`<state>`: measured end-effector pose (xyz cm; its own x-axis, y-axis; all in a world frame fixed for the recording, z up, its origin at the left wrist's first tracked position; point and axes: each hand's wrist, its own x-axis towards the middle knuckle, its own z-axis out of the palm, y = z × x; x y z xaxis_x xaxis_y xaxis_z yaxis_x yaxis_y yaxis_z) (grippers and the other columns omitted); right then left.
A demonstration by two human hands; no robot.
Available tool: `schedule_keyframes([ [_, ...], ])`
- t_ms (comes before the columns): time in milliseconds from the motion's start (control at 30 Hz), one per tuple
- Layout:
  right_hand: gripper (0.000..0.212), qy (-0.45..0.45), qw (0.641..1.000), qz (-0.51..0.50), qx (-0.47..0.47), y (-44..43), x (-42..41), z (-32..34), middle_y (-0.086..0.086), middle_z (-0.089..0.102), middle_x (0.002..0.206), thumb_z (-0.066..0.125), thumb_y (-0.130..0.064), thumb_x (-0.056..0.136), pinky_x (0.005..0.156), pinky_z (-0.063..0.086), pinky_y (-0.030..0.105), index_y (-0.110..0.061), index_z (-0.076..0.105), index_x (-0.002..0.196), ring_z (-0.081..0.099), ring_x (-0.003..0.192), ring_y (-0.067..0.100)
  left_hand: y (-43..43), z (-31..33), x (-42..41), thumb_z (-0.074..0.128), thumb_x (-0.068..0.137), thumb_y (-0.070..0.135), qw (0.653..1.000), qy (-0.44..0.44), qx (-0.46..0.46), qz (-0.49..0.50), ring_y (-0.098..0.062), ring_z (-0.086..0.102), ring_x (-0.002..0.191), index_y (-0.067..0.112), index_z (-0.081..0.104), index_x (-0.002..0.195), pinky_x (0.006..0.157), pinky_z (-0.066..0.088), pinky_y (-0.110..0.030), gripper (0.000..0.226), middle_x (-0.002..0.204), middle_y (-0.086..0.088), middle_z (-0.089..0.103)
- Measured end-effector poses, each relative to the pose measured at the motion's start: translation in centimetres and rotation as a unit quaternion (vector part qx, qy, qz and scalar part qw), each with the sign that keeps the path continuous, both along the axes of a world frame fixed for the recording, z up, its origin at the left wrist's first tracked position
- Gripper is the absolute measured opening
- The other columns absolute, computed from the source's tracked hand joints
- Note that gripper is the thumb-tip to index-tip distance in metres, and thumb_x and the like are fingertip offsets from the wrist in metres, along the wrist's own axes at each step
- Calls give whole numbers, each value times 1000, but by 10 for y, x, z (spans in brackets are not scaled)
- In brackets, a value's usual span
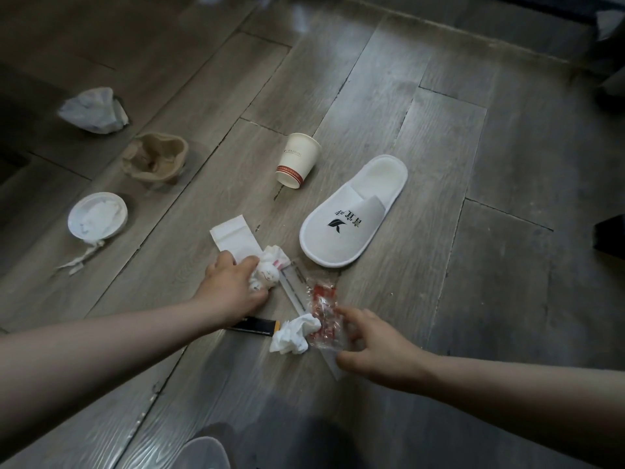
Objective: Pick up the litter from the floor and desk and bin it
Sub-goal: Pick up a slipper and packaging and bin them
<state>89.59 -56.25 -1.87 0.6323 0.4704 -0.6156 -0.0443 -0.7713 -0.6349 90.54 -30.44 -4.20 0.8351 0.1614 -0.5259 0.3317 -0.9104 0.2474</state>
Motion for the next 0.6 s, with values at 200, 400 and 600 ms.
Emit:
schedule_keyframes([
  [200,79,20,1000,3,1,1,0,1,-1,40,143,65,-30,77,105,43,32,-24,30,148,46,126,14,24,2,4,56,89,31,993,-59,-72,69,-25,50,88,21,49,94,69,33,-30,13,107,-9,45],
  [400,85,27,999,-22,14,6,-1,2,-2,47,137,61,-44,64,100,48,35,-26,39,143,54,119,13,43,5,-1,56,84,42,992,-61,-5,107,-24,50,78,12,55,81,60,33,-30,30,101,-15,55],
  [600,59,51,995,-60,53,9,-1,1,-5,62,117,67,-27,73,88,55,31,-27,51,130,64,99,7,48,15,8,75,49,58,991,40,19,124,-33,48,109,15,37,124,82,48,-36,94,127,-14,36],
])
